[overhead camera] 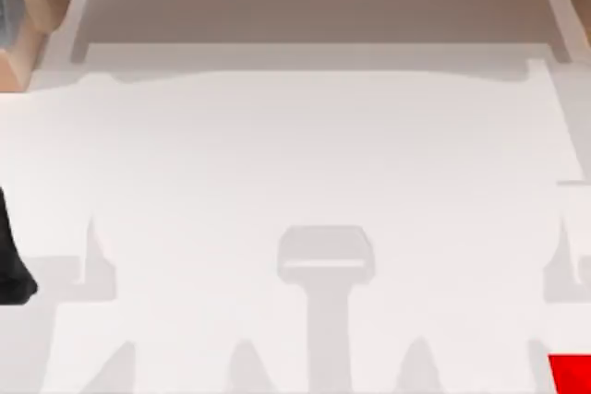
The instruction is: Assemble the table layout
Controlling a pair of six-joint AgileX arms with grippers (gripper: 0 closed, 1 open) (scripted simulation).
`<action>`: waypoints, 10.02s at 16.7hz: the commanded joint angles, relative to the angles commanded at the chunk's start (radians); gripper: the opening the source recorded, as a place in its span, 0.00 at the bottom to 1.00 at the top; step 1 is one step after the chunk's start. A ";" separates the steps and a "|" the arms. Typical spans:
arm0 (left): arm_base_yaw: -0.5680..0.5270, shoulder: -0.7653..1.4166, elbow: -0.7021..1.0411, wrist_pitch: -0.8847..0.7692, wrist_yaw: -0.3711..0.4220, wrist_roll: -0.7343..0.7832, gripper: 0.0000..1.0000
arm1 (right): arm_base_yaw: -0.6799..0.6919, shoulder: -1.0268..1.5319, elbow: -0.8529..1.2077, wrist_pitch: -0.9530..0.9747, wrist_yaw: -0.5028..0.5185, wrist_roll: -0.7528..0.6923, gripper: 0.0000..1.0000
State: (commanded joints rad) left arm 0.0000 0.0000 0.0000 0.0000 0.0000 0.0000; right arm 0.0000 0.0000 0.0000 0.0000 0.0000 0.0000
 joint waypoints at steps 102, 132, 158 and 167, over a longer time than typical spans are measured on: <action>0.000 0.000 0.000 0.000 0.000 0.000 1.00 | -0.023 1.520 1.319 -1.052 0.051 -0.008 0.00; 0.000 0.000 0.000 0.000 0.000 0.000 1.00 | 0.260 0.996 0.496 -0.929 0.029 0.242 0.00; 0.000 0.000 0.000 0.000 0.000 0.000 1.00 | 0.265 1.009 0.472 -0.880 0.029 0.242 0.00; 0.000 0.000 0.000 0.000 0.000 0.000 1.00 | 0.265 1.032 0.447 -0.887 0.029 0.242 0.15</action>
State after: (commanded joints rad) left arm 0.0000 0.0000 0.0000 0.0000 0.0000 0.0000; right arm 0.2655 1.0325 0.4465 -0.8870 0.0285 0.2416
